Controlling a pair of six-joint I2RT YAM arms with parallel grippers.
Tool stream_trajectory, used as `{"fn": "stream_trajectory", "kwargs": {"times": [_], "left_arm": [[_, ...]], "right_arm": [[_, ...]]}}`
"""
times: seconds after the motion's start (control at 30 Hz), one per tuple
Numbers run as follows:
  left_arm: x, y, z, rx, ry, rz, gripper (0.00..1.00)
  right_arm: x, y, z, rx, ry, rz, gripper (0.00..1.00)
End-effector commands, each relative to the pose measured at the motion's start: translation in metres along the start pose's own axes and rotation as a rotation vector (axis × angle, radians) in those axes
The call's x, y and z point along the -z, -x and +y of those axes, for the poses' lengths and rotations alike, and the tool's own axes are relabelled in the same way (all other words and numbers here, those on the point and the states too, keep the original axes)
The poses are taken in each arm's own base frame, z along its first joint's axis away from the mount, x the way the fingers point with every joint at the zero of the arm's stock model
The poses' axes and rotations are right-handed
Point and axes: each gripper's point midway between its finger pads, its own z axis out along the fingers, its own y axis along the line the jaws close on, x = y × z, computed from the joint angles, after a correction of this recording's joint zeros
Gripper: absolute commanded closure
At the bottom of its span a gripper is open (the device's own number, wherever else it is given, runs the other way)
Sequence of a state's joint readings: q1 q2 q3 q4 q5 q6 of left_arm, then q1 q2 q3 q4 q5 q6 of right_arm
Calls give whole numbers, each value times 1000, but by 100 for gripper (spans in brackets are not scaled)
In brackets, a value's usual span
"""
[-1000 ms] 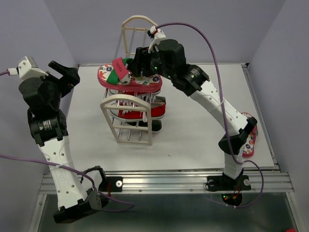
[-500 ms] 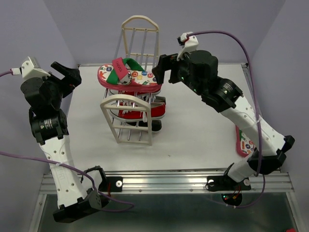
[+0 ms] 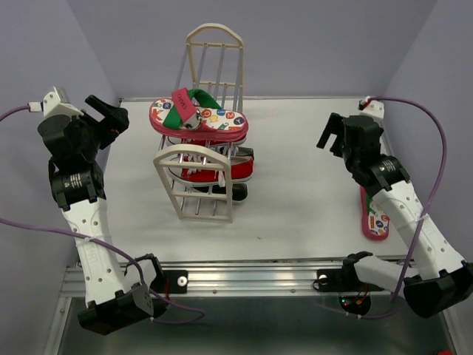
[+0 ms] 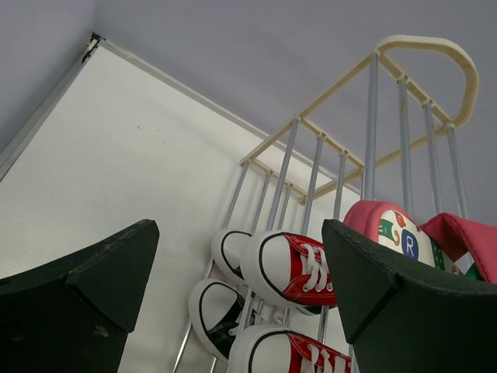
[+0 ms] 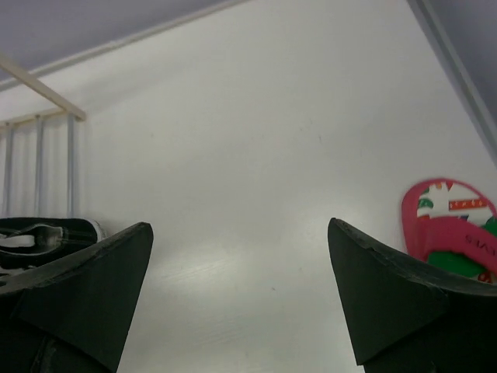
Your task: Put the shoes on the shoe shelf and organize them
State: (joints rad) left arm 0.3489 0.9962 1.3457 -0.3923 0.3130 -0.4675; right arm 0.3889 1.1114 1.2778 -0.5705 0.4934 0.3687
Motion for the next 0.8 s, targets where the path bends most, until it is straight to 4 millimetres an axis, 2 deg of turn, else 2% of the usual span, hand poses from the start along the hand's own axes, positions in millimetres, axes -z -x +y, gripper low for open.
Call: {"fn": "stream_trajectory", "kwargs": {"times": [0.0, 0.03, 0.07, 0.13, 0.2, 0.3, 0.43, 0.57, 0.7, 0.77], "left_arm": [[-2, 7, -2, -33, -23, -33, 1], [-4, 3, 0, -30, -23, -23, 1], [-5, 2, 1, -31, -23, -20, 1], [-9, -3, 5, -28, -15, -6, 1], [-14, -7, 9, -24, -9, 8, 1], [-20, -14, 12, -21, -11, 38, 1], [-30, -28, 22, -13, 2, 81, 1], [-38, -38, 20, -10, -35, 128, 1], [-45, -45, 24, -5, -34, 157, 1], [-47, -47, 26, -5, -30, 166, 1]], "right_arm": [[-5, -48, -42, -110, -168, 85, 0], [-6, -60, -47, -142, -189, 113, 0], [-6, -85, -60, -130, -231, 171, 0], [-3, -105, -72, -181, -286, 205, 0], [2, -125, -95, -219, -377, 228, 0], [11, -129, -118, -305, -435, 215, 0], [22, -153, -154, -374, -539, 224, 0], [30, -163, -168, -411, -582, 220, 0], [32, -159, -180, -406, -632, 170, 0], [26, -156, -185, -384, -659, 145, 0]]}}
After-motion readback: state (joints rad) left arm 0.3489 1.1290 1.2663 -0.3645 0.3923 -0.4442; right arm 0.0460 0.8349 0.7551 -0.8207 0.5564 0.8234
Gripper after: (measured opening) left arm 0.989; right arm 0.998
